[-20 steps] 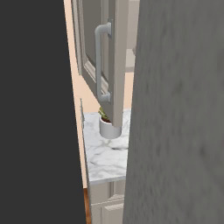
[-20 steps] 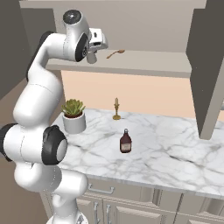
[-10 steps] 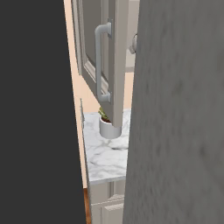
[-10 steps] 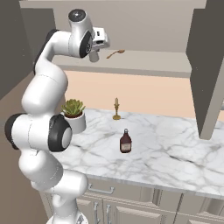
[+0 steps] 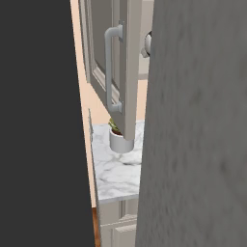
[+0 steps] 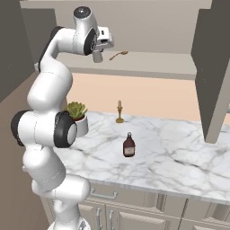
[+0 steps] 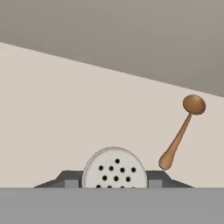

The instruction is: Pick the ketchup and shaker from the counter and place them in the cabinet.

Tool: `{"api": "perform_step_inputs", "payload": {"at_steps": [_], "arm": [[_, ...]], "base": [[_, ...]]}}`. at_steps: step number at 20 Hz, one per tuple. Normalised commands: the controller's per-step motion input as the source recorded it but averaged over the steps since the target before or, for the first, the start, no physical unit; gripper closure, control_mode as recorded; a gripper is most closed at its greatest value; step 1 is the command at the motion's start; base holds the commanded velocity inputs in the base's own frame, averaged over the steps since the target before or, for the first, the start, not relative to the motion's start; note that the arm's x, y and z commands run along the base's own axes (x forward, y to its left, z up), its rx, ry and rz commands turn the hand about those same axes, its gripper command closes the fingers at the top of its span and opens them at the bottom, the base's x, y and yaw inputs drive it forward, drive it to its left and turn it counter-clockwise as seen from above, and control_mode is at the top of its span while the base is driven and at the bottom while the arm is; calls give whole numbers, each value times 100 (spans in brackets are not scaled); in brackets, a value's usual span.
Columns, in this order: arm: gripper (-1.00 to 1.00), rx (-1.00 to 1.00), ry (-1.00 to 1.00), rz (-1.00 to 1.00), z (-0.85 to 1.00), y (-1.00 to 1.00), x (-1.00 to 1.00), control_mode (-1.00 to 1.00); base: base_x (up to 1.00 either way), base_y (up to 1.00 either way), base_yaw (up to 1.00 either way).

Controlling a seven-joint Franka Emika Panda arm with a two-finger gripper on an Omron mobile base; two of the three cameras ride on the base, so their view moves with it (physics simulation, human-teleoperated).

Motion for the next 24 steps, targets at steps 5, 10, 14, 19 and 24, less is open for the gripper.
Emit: {"api": "perform_step_inputs", "payload": {"at_steps": [5, 10, 14, 19, 24], "arm": [[100, 0, 0, 0, -37, 0, 0, -100], [-100, -1, 0, 0, -38, 0, 0, -100], [-100, 0, 0, 0, -14, 0, 0, -100], [-100, 0, 0, 0, -2, 0, 0, -100], [-100, 0, -4, 0, 0, 0, 0, -100]], "base": [[0, 0, 0], [0, 0, 0], [0, 0, 0], [0, 0, 0], [0, 0, 0]]}}
